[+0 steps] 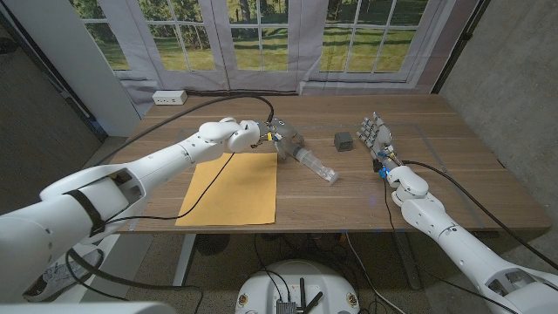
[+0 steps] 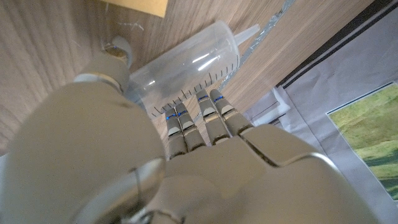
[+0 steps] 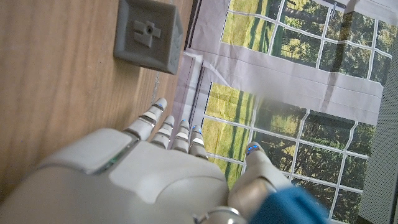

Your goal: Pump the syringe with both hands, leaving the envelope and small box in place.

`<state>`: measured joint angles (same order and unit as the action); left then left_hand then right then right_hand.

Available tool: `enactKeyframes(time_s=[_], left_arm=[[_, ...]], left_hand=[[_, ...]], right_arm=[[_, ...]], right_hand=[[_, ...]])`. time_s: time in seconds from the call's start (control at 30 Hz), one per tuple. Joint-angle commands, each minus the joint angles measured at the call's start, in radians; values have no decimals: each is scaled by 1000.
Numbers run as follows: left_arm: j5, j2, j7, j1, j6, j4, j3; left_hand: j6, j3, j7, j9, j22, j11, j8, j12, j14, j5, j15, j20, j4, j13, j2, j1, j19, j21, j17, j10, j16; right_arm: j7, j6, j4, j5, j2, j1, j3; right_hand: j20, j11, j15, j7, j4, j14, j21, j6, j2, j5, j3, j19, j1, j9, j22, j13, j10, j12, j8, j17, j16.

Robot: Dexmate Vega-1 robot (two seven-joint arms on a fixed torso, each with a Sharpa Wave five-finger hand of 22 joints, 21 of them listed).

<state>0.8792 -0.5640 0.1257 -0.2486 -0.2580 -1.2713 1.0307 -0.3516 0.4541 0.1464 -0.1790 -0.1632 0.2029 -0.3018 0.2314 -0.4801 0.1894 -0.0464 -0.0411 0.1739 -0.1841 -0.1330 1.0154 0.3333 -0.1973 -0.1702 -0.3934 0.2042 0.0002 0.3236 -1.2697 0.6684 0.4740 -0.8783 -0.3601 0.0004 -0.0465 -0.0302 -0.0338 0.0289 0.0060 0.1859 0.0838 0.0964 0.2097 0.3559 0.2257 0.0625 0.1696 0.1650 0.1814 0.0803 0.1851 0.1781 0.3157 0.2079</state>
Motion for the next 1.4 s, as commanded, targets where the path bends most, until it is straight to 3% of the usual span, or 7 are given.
enactKeyframes(time_s=[0.03, 0.2, 0.47, 0.67, 0.7, 0.93, 1.4], left_arm=[[1, 13, -115, 3, -19, 47, 10], [15, 16, -175, -1, -16, 57, 14], [13, 22, -225, -10, -6, 70, 19], [6, 30, -230, -7, -6, 84, 27], [3, 35, -234, -6, -9, 93, 29], [-7, 41, -231, 3, -14, 111, 39], [-28, 39, -232, 15, -33, 125, 44]], left_hand=[[-64, -23, 6, -3, -3, 6, -11, 7, -57, 9, -173, -149, -4, -2, 10, 30, 44, -4, -8, -60, 10], [-137, -49, 13, -3, -4, 6, -17, 6, -113, 12, -181, -158, -5, -1, 27, 58, 81, -2, -11, -133, 13], [-247, -80, 22, -3, -5, 8, -26, -2, -192, 18, -185, -162, -5, -1, 46, 99, 96, 6, -14, -217, 18], [-301, -113, 47, -9, -6, 10, -10, -10, -276, 20, -188, -161, -7, -1, 61, 137, 118, 4, -15, -320, 20], [-321, -130, 54, -11, -7, 9, 3, -24, -304, 21, -190, -163, -8, 0, 66, 153, 133, 4, -13, -351, 11], [-430, -158, 37, -12, -8, 7, 5, -28, -358, 23, -192, -162, -11, -2, 90, 175, 160, 2, -13, -431, 3], [-578, -165, 3, -5, -11, 5, 16, -20, -481, 22, -196, -162, -8, -4, 126, 207, 209, -5, -16, -565, 13]], right_arm=[[-1, 1, 1, 4, -2, -2, 3], [2, 2, 4, 5, -2, 0, 3], [0, 2, -2, 7, 1, -5, 6], [-1, -1, -7, 7, 5, -6, 8], [-2, 0, -7, 8, 4, -6, 8], [-2, 0, -8, 9, 4, -7, 9], [0, 2, -6, 9, 2, -5, 9]], right_hand=[[-1, -5, -1, -4, -3, 2, 3, 3, 25, 0, 2, 3, -1, 5, 4, 4, 4, 4, 8, -1, 9], [-1, -5, -1, -4, -3, 2, 3, 3, 25, 0, 2, 3, -2, 5, 4, 4, 5, 4, 8, -1, 9], [1, -7, 2, -5, -3, 4, 3, 4, 25, 0, 3, 3, -2, 5, 4, 4, 4, 4, 8, -3, 10], [3, -7, 3, -4, -3, 4, 4, 5, 25, -1, 2, 3, -3, 5, 4, 4, 5, 4, 8, -3, 10], [3, -7, 3, -4, -3, 4, 4, 5, 25, -1, 2, 4, -3, 5, 4, 4, 5, 4, 9, -3, 10], [3, -6, 1, -4, -3, 5, 4, 7, 25, -1, 2, 4, -4, 5, 4, 4, 6, 5, 9, -3, 11], [5, -8, 3, -5, -3, 6, 4, 7, 26, -2, 2, 4, -5, 5, 4, 4, 5, 4, 9, -4, 13]])
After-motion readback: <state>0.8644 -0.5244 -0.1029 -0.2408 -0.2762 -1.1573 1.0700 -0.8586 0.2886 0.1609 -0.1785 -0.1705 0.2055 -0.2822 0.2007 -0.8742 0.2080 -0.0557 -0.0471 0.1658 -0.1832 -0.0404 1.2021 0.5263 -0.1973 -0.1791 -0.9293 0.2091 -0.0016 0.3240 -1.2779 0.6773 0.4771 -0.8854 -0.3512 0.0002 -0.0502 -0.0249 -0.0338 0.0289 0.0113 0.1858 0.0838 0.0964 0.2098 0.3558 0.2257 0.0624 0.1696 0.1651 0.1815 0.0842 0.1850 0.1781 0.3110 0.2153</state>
